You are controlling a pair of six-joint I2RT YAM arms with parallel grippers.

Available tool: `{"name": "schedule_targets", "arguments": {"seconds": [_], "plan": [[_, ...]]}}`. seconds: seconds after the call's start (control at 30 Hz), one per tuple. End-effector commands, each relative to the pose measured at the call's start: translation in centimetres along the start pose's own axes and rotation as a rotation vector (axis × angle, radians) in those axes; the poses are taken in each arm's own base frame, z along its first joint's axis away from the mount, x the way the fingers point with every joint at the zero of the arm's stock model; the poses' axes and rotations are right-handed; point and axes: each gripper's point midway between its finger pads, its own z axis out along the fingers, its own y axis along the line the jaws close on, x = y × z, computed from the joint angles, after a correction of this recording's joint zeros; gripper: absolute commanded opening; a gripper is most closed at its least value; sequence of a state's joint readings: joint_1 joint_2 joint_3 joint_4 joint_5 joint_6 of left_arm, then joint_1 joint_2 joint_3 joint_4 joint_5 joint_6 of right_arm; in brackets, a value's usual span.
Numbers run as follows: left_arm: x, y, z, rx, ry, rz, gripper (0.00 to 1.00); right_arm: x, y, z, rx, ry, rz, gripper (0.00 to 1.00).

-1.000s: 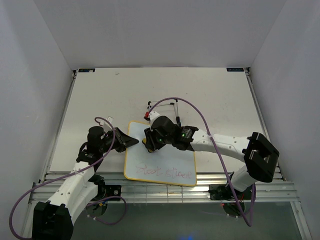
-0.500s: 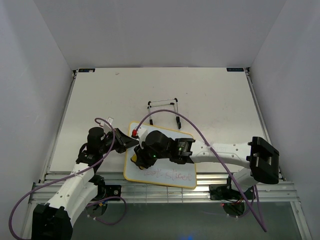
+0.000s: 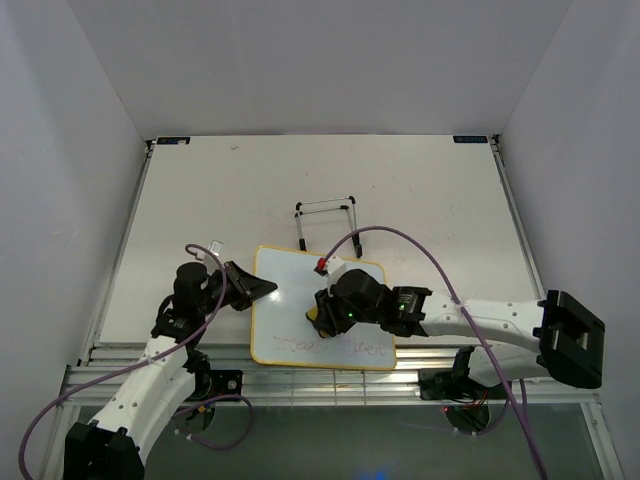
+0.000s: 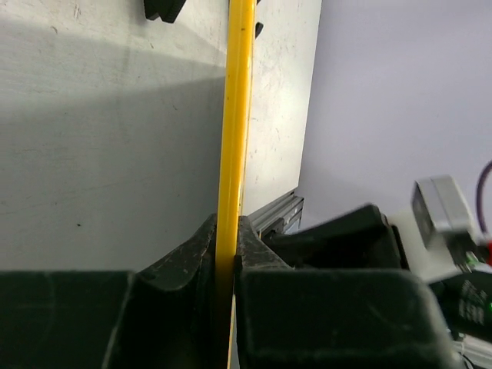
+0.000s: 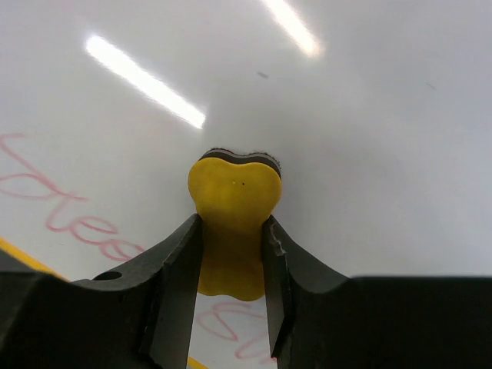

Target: Erase the whiteboard

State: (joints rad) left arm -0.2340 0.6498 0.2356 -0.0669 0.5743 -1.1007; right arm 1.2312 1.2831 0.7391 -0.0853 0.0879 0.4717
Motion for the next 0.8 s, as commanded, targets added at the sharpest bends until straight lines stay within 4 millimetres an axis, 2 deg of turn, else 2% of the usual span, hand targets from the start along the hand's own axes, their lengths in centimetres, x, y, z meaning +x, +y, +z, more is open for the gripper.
{"name": "schedule_targets", "arguments": {"seconds": [0.0,0.03,0.13,0.23,0.3,0.33,0.43,0.47,0.53,0.57,0.63,0.67,0.73,0.77], "plan": [[-1.1,-1.7,-0.3,0.042,-0.06,-0.038,0.0,5.7,-6.1,-1.5,0.182,0.138,0.077,0.23],[-1.2,-1.6,-0.4,0.04,-0.072,-0.038,0.0,5.8,-6.9,-1.8,0.199,0.131,0.097,0.23],[-1.2,-0.9,-0.3,0.023,-0.083,-0.055,0.0,6.2,-7.6,-2.6,0.205,0.12,0.112,0.23],[-1.1,-0.6,-0.1,0.024,-0.08,-0.059,0.0,5.6,-6.5,-2.5,0.148,0.114,0.115,0.23],[-1.0,-0.5,0.0,0.024,-0.071,-0.063,0.0,5.4,-5.1,-1.9,0.084,0.124,0.121,0.23],[-1.0,-0.5,0.0,0.024,-0.07,-0.063,0.0,4.2,-4.0,-1.5,0.045,0.086,0.114,0.24],[-0.9,-0.1,0.1,0.018,-0.068,-0.07,0.0,3.8,-0.9,-0.4,-0.054,0.097,0.106,0.23],[-0.9,0.0,0.1,0.015,-0.072,-0.074,0.0,2.5,0.4,0.3,-0.077,0.079,0.097,0.23],[-0.8,0.3,0.1,0.011,-0.077,-0.083,0.0,1.9,2.8,0.8,-0.114,0.078,0.075,0.23],[-0.8,0.4,0.1,0.01,-0.081,-0.084,0.0,0.4,4.2,1.0,-0.14,0.044,0.068,0.23],[-0.8,0.6,0.0,0.011,-0.09,-0.093,0.0,0.4,5.5,1.7,-0.154,0.058,0.073,0.23],[-0.8,0.7,0.0,0.01,-0.091,-0.096,0.0,-1.0,6.7,1.9,-0.182,0.024,0.073,0.23],[-0.8,0.7,0.0,0.015,-0.091,-0.097,0.0,-1.0,6.8,2.8,-0.169,0.041,0.065,0.23],[-0.7,0.7,-0.1,0.014,-0.09,-0.096,0.0,-1.5,6.0,3.2,-0.116,0.024,0.052,0.23]]}}
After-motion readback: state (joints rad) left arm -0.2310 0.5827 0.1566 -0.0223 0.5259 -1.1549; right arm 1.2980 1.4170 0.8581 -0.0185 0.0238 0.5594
